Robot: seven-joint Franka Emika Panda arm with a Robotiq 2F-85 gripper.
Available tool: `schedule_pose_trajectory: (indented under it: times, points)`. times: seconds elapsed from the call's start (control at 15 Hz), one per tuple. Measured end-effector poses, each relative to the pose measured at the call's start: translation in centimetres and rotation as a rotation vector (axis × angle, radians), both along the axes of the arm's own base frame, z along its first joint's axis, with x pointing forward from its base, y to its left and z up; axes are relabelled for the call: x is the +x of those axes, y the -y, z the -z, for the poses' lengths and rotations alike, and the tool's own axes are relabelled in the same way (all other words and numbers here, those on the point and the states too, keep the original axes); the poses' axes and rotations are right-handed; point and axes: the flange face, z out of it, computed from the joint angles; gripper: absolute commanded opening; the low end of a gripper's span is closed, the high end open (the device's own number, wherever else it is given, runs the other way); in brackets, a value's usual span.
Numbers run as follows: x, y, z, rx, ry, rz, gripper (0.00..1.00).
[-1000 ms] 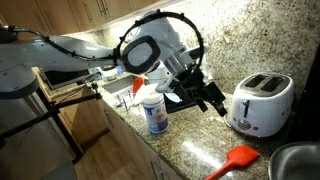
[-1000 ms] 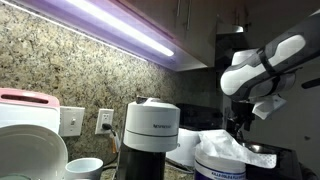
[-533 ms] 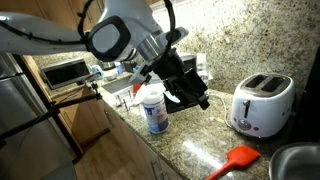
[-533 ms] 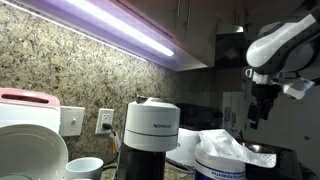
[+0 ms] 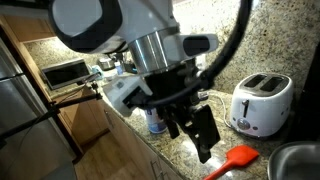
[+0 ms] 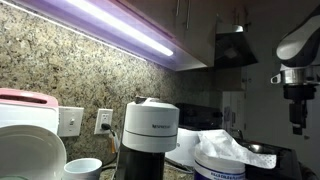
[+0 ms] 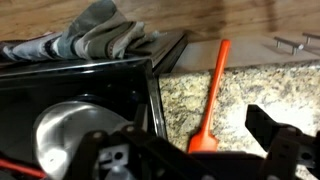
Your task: Pick up the paper towel and wipe the door handle of the cabinet. Pick up the orange spoon and move it to the right.
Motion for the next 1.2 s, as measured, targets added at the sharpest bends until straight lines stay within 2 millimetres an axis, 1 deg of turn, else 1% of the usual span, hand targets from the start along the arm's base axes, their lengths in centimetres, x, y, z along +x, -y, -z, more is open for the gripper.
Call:
schedule_pose_trajectory:
  times: [0.07,0.2,0.33,0.47,0.67,0.87,1.07,1.2]
  points:
    - [-0.4,-0.3,0.8,0.018,-0.046,-0.02,1.0]
    - [-0.9,-1.7,2.2,0.031,-0.122,-0.048,1.0]
    - [-1.1,-4.0,3.2,0.016,-0.171,-0.06,1.0]
    - [-1.0,-6.6,3.8,-0.017,-0.175,-0.058,1.0]
    - [-0.6,-10.7,3.6,-0.073,-0.134,-0.063,1.0]
    - [-0.5,-14.0,2.6,-0.118,-0.085,-0.076,1.0]
    - [-0.8,-16.1,1.3,-0.139,-0.033,-0.086,1.0]
    - [-0.9,-16.4,0.8,-0.134,-0.019,-0.092,1.0]
